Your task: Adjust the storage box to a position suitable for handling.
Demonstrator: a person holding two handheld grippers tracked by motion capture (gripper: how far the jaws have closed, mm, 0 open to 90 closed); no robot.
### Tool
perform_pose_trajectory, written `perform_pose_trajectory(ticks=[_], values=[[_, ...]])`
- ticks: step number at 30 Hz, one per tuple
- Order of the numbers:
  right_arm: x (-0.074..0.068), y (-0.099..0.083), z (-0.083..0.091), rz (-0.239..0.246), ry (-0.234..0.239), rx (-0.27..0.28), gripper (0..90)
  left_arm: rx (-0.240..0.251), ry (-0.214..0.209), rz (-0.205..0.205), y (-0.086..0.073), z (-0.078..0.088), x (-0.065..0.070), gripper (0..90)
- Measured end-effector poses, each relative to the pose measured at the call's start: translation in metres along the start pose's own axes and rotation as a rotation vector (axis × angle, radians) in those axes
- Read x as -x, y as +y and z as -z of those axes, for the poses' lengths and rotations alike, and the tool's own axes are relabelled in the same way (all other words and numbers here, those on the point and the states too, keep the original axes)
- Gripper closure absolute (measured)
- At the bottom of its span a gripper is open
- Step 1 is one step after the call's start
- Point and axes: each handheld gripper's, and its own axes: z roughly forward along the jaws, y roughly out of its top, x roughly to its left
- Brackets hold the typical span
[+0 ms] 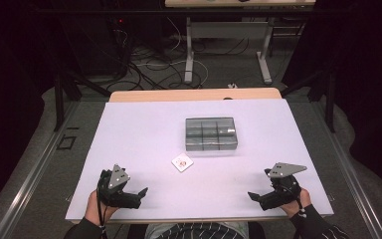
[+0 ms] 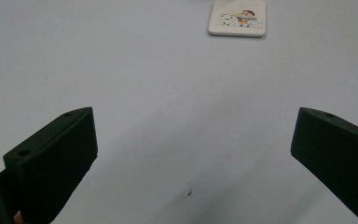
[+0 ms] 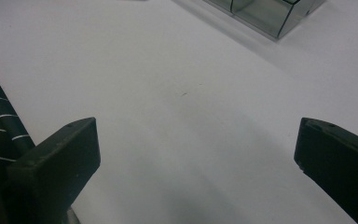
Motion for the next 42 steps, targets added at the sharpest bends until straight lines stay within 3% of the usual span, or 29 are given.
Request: perform_pose_trajectory(ticks=[10, 23, 30, 37, 42], values=[[0.002, 0.007, -0.005, 0.024, -0.023, 0.002, 0.0, -0.007, -0.008, -0.006, 0.001, -0.002, -0.001, 0.5], [0.018, 0.025, -0.020, -0.002, -0.013, 0.024, 0.0, -0.009, -0.003, -0.015, 0.002, -0.004, 0.000, 0.4], [0.039, 0.041, -0.038, -0.032, -0.023, 0.019, 0.0, -0.009, -0.002, -0.021, 0.001, -0.004, 0.000, 0.4], [0.049, 0.050, -0.043, -0.039, -0.022, 0.021, 0.0, -0.024, 0.002, -0.030, 0.000, -0.004, 0.000, 0.3], [0.064, 0.058, -0.050, -0.074, -0.035, 0.031, 0.0, -0.027, -0.006, -0.020, 0.000, -0.006, 0.000, 0.3]])
